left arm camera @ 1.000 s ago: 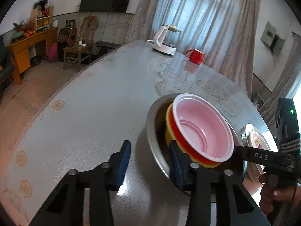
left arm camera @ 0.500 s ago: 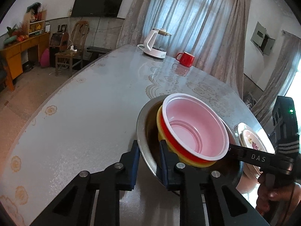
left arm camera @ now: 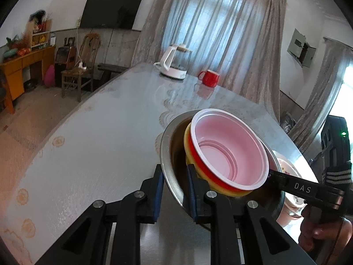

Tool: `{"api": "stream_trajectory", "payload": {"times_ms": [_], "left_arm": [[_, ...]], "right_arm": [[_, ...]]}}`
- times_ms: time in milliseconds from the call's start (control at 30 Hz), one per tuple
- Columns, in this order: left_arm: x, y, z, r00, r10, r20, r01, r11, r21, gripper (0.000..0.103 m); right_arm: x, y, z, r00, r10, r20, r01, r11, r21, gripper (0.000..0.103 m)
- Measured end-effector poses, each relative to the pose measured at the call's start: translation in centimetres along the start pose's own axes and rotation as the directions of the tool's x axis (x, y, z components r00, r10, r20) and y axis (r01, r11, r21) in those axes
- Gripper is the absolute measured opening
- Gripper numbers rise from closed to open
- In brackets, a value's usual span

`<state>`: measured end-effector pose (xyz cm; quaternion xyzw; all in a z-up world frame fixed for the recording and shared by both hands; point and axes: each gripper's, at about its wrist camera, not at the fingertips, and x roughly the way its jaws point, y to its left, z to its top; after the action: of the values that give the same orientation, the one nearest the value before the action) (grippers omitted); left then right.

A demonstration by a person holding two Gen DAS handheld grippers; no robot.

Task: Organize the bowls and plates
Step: 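Lift the nested bowls with both grippers and carry them toward the plate stack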

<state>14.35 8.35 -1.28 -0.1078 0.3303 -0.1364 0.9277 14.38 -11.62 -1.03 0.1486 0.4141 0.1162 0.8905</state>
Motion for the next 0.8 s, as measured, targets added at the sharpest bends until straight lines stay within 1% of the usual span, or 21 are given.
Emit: {"api": "stream_trajectory", "payload": {"times_ms": [200,400,533,800], "left_arm": [[-1.2,-1.7,0.8,0.999,-0.024,0.035,0.023,0.999,0.022,0.019],[-2.0,-3.5,1.3,0.998,-0.042,0.054,0.04,0.998,0.049,0.019],[-2.2,-5.0,1.7,0.997,-0.058,0.056,0.054,0.996,0.074,0.019],[-2.0,-8.6,2.2,0.993,-0.107,0.052,0.1,0.988,0.122,0.019]], "right_arm": [[-2.4,-0.7,0.2,0.999,0.001,0.048,-0.002,1.0,0.016,0.013],[-4.5,-1.4,0.4,0.996,-0.006,0.086,0.005,1.0,0.02,0.013],[-5.9,-2.2,0.4,0.994,-0.016,0.111,0.013,0.999,0.032,0.013],[-8.7,-5.0,0.3,0.988,-0.045,0.151,0.033,0.996,0.08,0.013]]}}
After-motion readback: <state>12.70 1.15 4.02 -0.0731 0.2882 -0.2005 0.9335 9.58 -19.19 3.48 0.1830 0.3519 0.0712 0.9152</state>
